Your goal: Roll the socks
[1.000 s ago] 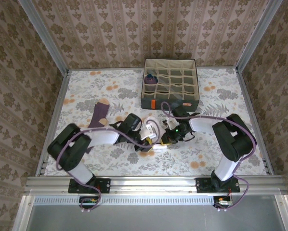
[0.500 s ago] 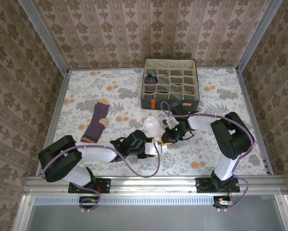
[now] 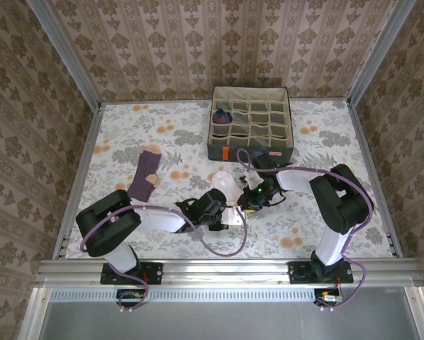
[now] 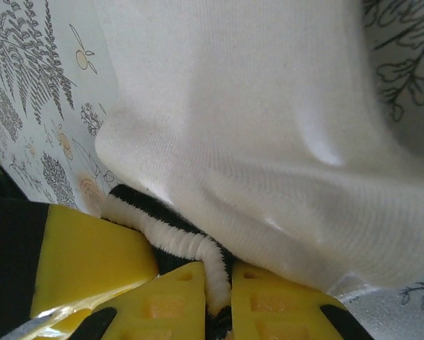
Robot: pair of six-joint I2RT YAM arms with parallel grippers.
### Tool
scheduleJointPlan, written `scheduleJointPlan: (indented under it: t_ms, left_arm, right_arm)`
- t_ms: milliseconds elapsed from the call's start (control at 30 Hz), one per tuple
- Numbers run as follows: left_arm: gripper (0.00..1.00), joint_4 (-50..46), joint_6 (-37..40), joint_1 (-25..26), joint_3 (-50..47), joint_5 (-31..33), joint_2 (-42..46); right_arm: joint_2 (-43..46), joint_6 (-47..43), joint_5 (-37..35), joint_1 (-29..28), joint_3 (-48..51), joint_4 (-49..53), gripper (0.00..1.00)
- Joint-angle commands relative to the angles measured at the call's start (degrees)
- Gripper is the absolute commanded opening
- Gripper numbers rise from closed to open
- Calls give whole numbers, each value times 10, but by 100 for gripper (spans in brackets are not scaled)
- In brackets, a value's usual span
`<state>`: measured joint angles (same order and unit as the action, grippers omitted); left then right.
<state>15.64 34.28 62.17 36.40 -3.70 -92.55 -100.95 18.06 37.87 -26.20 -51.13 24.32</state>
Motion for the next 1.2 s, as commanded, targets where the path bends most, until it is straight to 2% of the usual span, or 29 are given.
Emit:
scheduleJointPlan:
  t_ms: [0, 33, 133, 267, 333, 533, 733, 1000, 1100, 1167]
  left_arm:
    - [0, -63, -43, -22, 3, -66, -17]
    - [0, -71, -57, -34, 4, -100, -16]
    - [0, -102, -96, -72, 16, -192, -23]
    - [0, -178, -121, -115, 62, -314, -60]
    - [0, -217, -123, -124, 86, -350, -81]
    - [0, -231, -181, -157, 111, -401, -108]
    - [0, -263, -250, -191, 150, -450, -143]
    - [0, -271, -314, -210, 168, -453, -171]
    - [0, -259, -327, -210, 170, -457, -178]
    - [0, -253, -328, -209, 170, -456, -181]
  right_arm:
    - [20, -12, -37, -3, 23, 2, 31]
    - [33, -10, -42, -3, 30, -8, 36]
    - [79, -1, -55, -2, 54, -46, 40]
    - [141, 11, -77, -3, 88, -96, 42]
    - [162, 11, -83, -3, 100, -110, 42]
    - [202, 0, -90, -11, 130, -136, 43]
    - [179, -1, -90, -19, 133, -139, 44]
    - [156, 1, -75, -32, 126, -148, 44]
    - [139, 2, -73, -36, 121, -144, 42]
    - [129, 4, -75, -36, 118, -138, 36]
